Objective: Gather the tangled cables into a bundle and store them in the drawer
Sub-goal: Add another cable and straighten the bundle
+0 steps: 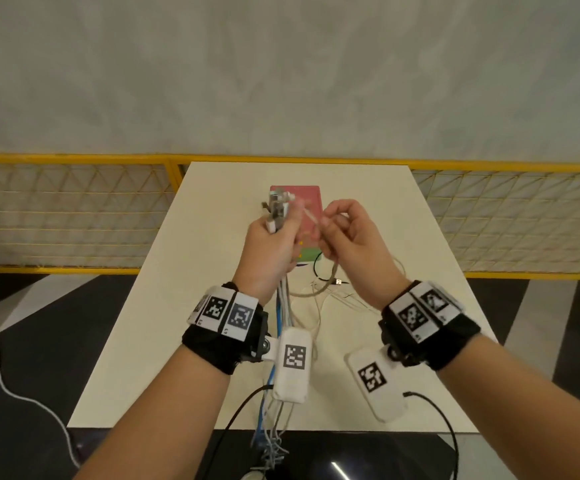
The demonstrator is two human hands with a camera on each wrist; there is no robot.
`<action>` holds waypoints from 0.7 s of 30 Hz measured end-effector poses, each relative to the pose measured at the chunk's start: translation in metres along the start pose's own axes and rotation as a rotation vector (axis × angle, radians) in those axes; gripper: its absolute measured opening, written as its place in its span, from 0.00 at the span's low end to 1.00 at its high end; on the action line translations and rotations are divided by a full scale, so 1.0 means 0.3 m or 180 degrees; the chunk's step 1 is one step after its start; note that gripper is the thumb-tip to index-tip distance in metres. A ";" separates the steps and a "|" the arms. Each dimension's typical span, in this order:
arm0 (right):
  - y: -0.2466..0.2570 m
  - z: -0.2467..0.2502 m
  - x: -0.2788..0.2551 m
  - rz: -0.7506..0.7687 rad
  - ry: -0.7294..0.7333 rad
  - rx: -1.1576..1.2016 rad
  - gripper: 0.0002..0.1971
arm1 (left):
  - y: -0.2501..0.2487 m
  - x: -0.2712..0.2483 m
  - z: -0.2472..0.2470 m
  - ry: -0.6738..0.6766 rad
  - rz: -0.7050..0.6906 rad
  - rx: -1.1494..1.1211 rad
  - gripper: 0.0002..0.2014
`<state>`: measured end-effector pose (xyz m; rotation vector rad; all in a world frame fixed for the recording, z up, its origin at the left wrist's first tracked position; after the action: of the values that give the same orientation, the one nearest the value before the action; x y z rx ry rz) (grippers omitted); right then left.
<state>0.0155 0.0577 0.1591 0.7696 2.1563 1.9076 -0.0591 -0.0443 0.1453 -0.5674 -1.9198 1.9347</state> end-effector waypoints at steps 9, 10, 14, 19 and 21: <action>-0.051 -0.059 -0.074 -0.0152 0.0502 -0.0602 0.11 | -0.076 -0.013 -0.024 0.0358 -0.0519 0.0036 0.18; -0.042 -0.068 -0.079 -0.0125 0.0608 -0.0560 0.11 | -0.085 -0.016 -0.026 0.0339 -0.0550 0.0047 0.19; -0.029 -0.092 -0.110 -0.0174 0.1177 -0.0703 0.13 | -0.128 -0.002 0.048 -0.0129 -0.0608 -0.0415 0.24; -0.102 0.034 -0.151 -0.0437 0.1525 -0.1745 0.14 | -0.198 0.022 0.160 -0.0055 -0.0328 -0.1645 0.24; -0.119 0.105 -0.152 -0.0392 0.1574 -0.2531 0.13 | -0.239 0.020 0.230 -0.0161 -0.0406 -0.1508 0.24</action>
<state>0.0589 0.0620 0.1096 0.0111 1.3279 2.7664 -0.1017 -0.0991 0.2167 -0.5058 -2.3984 1.4289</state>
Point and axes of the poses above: each hand's wrist, its own x-axis towards the middle knuckle, its own z-axis out of the back of the hand, y = z × x, the point moved 9 cm from there along x, towards the middle knuckle, and after that the axes turned 5 degrees about x, right-handed, at the moved point
